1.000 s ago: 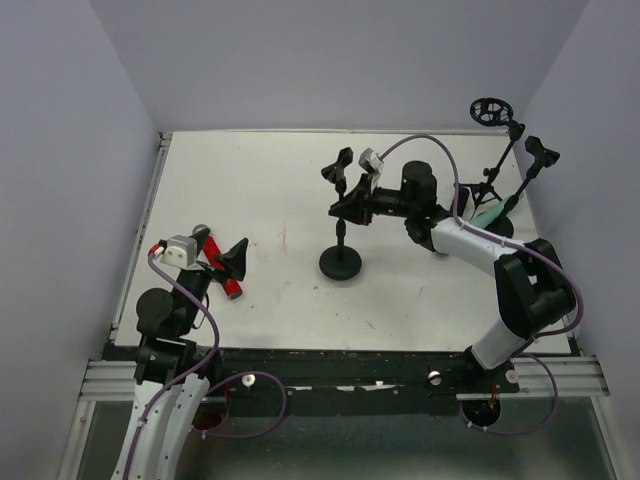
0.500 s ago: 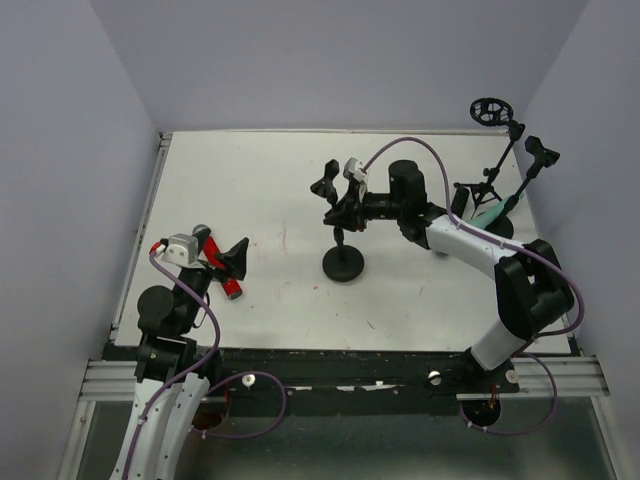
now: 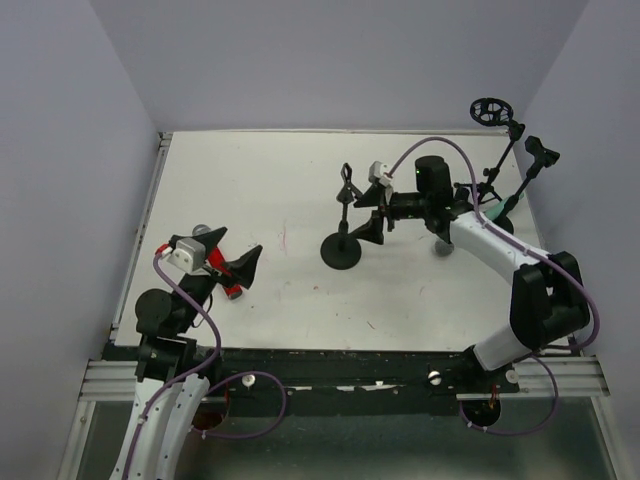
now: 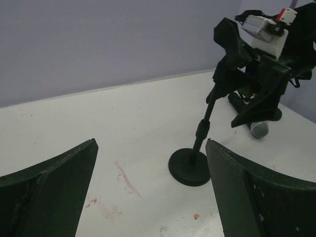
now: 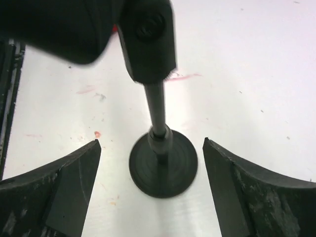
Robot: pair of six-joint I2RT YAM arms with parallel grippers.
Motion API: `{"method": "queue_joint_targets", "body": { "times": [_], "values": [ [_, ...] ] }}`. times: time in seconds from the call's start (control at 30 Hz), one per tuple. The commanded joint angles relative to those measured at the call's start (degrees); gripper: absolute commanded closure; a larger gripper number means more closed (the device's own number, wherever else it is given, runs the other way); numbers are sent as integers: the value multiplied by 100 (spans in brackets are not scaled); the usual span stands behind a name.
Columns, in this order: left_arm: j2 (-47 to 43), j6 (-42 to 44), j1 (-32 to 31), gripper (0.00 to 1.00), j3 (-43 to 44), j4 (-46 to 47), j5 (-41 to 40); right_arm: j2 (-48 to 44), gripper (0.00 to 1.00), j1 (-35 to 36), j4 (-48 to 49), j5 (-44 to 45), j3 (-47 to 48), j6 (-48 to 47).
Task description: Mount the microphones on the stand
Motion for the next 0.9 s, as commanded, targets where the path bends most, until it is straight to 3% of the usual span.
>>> {"method": "queue_joint_targets", "body": {
  "times": [0.0,0.13,0.23,0.43,0.6,0.87],
  "values": [
    [235,-311,-35,3,-125,732,1193,-487,7,-279,-945,-271,-155,-772],
    [858,-1022,-175,7,-2,996,1441,-777,4,-445,-840,72,-454,-545],
    [1412,-1453,-578,6,103,830,968,-970,1,-770,-481,12,-718,78],
    [2484,-1577,-2458,6,7,1241,-1367,-1243,0,-1385,521,-419,-1078,1502],
    [3608,-1262,-3742,6,-37,2470,-3424,-1226,0,-1483,619,-534,-1070,1654],
    [6103,-68,-4596,11,569,5177,-5387,-980,0,-1492,215,-630,-868,1505]
  ]
}}
